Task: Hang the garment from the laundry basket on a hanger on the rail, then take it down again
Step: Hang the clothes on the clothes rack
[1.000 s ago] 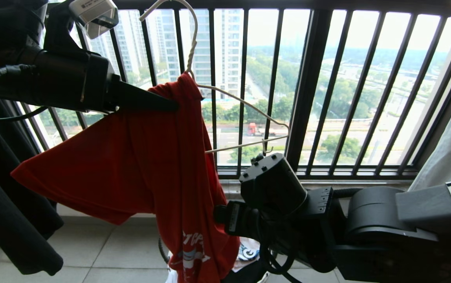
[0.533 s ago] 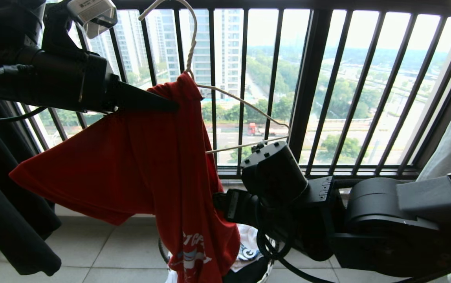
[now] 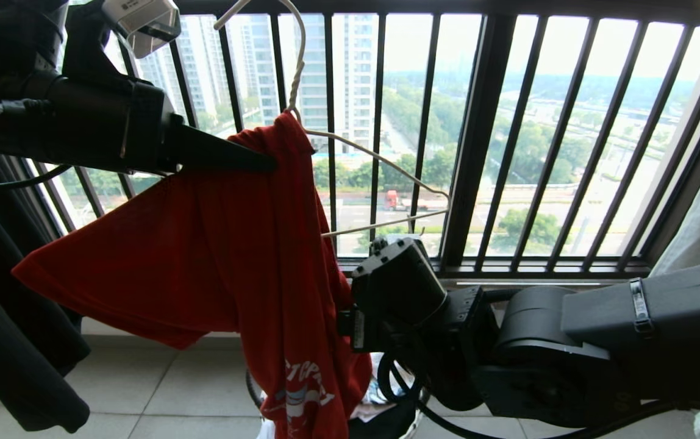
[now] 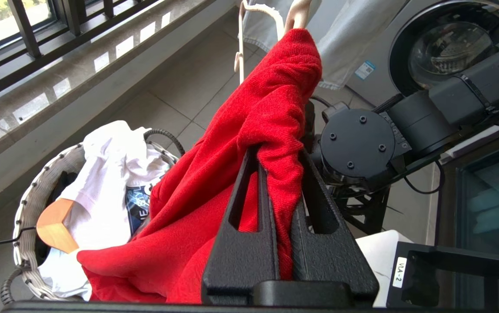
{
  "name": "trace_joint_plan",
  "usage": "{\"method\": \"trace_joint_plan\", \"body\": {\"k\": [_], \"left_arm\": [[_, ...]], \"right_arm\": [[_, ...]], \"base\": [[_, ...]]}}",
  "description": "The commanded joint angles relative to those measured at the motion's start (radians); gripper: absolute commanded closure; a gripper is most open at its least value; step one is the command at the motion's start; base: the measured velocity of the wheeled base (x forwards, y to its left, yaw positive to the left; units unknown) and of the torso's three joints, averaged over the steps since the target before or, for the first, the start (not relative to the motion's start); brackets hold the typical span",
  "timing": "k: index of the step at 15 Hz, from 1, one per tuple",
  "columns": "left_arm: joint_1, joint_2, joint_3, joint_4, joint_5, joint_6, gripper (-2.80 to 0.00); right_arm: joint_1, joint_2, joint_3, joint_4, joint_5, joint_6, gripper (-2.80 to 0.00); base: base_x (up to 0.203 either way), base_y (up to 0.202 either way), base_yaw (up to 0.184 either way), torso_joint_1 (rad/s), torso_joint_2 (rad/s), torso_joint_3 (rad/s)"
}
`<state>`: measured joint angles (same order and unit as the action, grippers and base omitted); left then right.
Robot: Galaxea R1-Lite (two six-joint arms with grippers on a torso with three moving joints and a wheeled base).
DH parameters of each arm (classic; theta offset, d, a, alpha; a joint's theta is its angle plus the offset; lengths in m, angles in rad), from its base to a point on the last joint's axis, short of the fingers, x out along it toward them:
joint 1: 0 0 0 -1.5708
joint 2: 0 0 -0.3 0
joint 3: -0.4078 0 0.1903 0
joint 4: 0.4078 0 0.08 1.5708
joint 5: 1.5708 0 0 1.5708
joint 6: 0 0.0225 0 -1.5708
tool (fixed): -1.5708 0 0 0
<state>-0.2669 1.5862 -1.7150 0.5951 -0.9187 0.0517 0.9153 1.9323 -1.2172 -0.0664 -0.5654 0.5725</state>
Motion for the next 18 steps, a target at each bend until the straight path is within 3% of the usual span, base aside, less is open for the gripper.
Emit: {"method": "trace_joint_plan", "body": {"k": [1,4,12,13,18], "left_arm": [[0.002,0.012,-0.006,0.003,-0.002,0.0,0.0],[0.033,0.008,-0.011,0.001,-0.002,0.0,0.0],[0.052,-0.006,-0.003,-0.04,-0.002,-0.032,0.0],[0.052,-0.006,-0.003,-0.04,-0.002,-0.032,0.0],[0.052,-0.018,0.006,-0.038,-0.005,-0.033,0.0]], "right_arm": [[-0.001,-0.062,0.032,-0.001,-0.052,-0.065,-2.8],[-0.007,-0.075,0.065,0.0,-0.129,-0.134,-2.8],[-0.094,-0.054,0.062,0.024,-0.13,-0.187,-2.8],[-0.099,-0.049,0.059,0.019,-0.13,-0.187,0.0],[-0.15,-0.061,0.042,-0.011,-0.111,-0.187,0.0]], "base": [[0.0,0.0,0.0,0.0,0.0,0.0],[0.0,0.0,0.0,0.0,0.0,0.0],[0.0,0.0,0.0,0.0,0.0,0.0],[0.0,0.0,0.0,0.0,0.0,0.0],[0.0,0.0,0.0,0.0,0.0,0.0]]}}
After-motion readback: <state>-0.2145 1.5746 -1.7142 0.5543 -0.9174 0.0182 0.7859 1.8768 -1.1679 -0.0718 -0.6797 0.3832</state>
